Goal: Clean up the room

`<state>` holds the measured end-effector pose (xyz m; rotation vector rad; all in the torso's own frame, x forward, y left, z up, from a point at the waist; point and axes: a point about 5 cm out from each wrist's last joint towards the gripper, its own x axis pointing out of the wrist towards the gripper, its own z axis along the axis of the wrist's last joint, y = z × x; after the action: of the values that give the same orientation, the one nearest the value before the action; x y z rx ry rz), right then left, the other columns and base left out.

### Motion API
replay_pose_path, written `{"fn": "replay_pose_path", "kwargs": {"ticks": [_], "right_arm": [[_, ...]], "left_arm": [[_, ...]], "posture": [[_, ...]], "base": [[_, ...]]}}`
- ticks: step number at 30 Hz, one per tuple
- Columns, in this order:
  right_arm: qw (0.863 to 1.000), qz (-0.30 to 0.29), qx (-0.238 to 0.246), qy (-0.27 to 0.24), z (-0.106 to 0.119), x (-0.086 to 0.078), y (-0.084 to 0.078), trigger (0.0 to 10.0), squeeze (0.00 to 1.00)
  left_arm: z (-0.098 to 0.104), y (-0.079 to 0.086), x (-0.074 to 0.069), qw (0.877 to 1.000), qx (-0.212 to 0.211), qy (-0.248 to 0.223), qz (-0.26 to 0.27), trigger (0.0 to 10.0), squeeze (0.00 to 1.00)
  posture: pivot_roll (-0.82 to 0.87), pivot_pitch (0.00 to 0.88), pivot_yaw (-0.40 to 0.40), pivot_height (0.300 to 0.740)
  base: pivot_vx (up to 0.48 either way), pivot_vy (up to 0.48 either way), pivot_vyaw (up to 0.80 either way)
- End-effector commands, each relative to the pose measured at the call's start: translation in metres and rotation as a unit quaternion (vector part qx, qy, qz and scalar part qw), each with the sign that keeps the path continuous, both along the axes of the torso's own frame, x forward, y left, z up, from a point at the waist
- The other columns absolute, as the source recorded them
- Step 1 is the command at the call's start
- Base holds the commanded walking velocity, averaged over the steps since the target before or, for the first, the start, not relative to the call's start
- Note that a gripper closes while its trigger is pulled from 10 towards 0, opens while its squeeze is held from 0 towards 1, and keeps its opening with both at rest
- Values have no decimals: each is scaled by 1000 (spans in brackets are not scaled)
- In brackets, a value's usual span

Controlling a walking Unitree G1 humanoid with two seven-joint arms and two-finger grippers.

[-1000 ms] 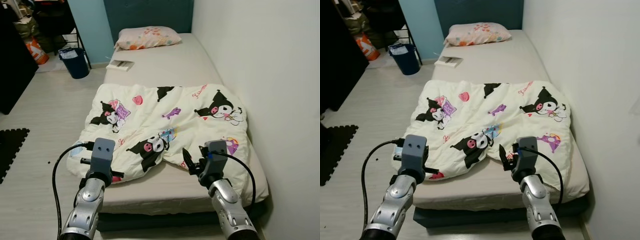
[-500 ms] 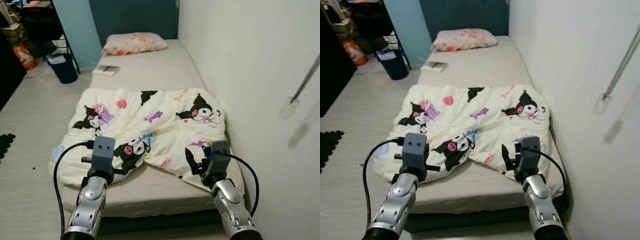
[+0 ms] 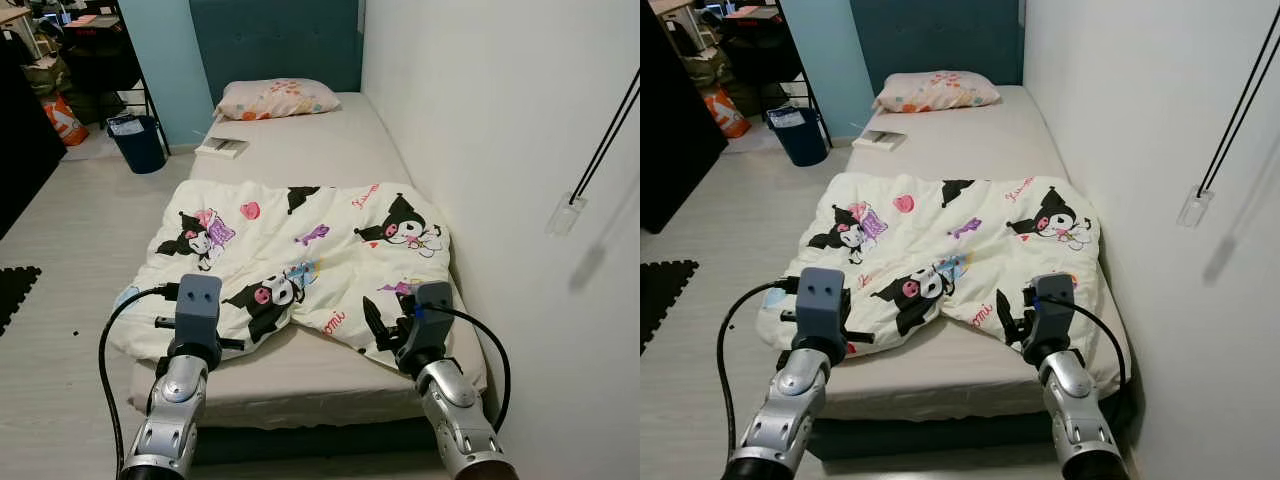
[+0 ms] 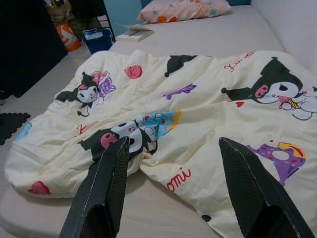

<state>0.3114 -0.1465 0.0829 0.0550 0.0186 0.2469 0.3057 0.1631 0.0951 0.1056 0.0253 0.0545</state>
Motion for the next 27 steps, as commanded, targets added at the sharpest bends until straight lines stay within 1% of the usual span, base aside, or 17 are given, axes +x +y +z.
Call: {"fn": "replay_pose_path", "kwargs": {"ticks": [1, 2, 3, 11, 15, 27], "right_arm": [[1000, 6, -1, 5, -2, -1, 5, 10000, 0], [1000, 6, -1, 6, -3, -1, 5, 10000, 0], [1000, 5, -2, 6, -3, -1, 5, 10000, 0], [1000, 3, -2, 7, -3, -1, 4, 10000, 0], [1000, -2, -1, 8, -4, -1, 3, 10000, 0], [1000, -6, 0, 7, -3, 0, 2, 10000, 0]], "left_arm": [[-5, 4, -3, 1000, 1, 15, 2, 10000, 0], [-5, 3, -3, 1000, -11, 16, -1, 10000, 0], [-5, 3, -3, 1000, -14, 17, -2, 10000, 0], [-4, 2, -3, 1000, -19, 16, -13, 10000, 0], [-2, 0, -4, 999, -26, 11, -24, 10000, 0], [0, -2, -2, 999, -31, 10, -33, 10000, 0]], "posture": [[-82, 139, 56, 705], [-80, 137, 56, 705], [-80, 137, 56, 705], [-80, 138, 58, 705], [-79, 138, 60, 705], [-82, 134, 62, 705]], "base": [[0, 0, 0], [0, 0, 0], [0, 0, 0], [0, 0, 0], [326, 0, 0], [323, 0, 0]]}}
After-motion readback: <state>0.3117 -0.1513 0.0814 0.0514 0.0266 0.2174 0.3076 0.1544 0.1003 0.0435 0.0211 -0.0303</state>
